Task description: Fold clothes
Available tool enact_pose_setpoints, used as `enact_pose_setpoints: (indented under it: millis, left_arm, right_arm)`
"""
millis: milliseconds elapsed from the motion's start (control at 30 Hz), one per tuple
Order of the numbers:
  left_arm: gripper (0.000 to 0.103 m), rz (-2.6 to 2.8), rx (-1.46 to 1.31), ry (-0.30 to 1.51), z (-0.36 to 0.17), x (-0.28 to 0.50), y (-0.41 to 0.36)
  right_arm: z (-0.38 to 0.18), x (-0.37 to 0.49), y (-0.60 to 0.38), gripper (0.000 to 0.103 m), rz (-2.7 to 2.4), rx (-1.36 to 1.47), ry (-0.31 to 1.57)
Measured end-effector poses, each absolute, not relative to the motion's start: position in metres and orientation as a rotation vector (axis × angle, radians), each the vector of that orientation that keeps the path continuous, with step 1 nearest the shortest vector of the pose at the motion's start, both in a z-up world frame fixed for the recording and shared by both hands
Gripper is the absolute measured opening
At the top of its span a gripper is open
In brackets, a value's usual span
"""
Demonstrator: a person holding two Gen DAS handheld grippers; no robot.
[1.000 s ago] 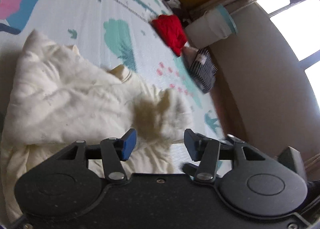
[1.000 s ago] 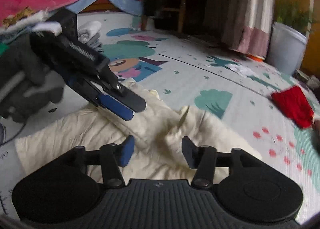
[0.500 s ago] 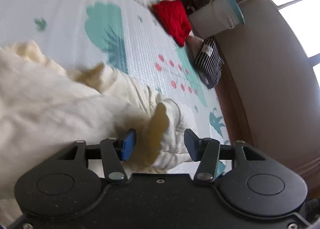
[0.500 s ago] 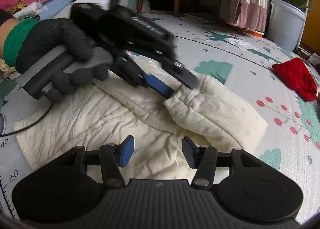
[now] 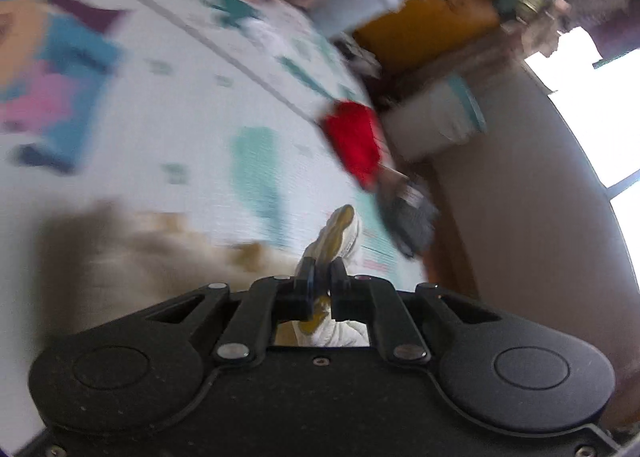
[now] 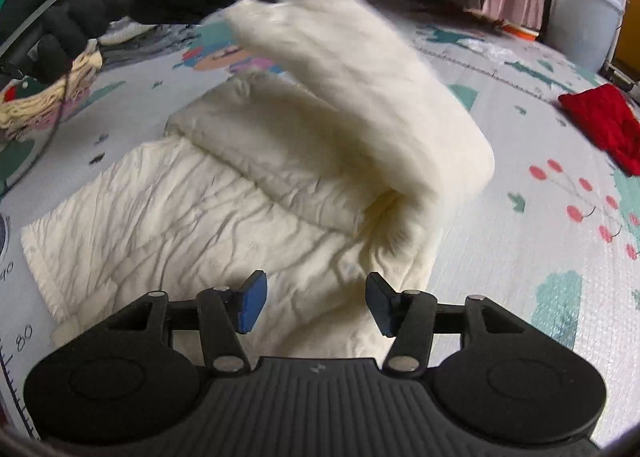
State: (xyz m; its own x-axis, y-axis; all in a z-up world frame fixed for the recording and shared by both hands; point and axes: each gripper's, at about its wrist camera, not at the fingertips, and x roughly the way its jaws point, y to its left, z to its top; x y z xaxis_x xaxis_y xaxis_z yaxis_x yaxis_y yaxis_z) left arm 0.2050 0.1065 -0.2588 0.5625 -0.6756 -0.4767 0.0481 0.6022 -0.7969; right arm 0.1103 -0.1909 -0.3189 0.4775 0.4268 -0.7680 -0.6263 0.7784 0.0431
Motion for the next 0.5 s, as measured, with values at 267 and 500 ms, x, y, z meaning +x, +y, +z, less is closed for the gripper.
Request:
enact_pose_setpoints:
  millis: [267,500]
  left_arm:
    - [0.005,-0.411,-0.853,0.949,-0.291,0.182,0.148]
    - [0.005,-0.374,-0.881,1.011,-0.301,0.172,0.137]
  right_arm:
    - [-0.315,0.11,-0.197,0.057,0.665,-0.221,0.851]
    - [-0.29,0.149,-0.208,0.049,0.617,-0.156,0.696]
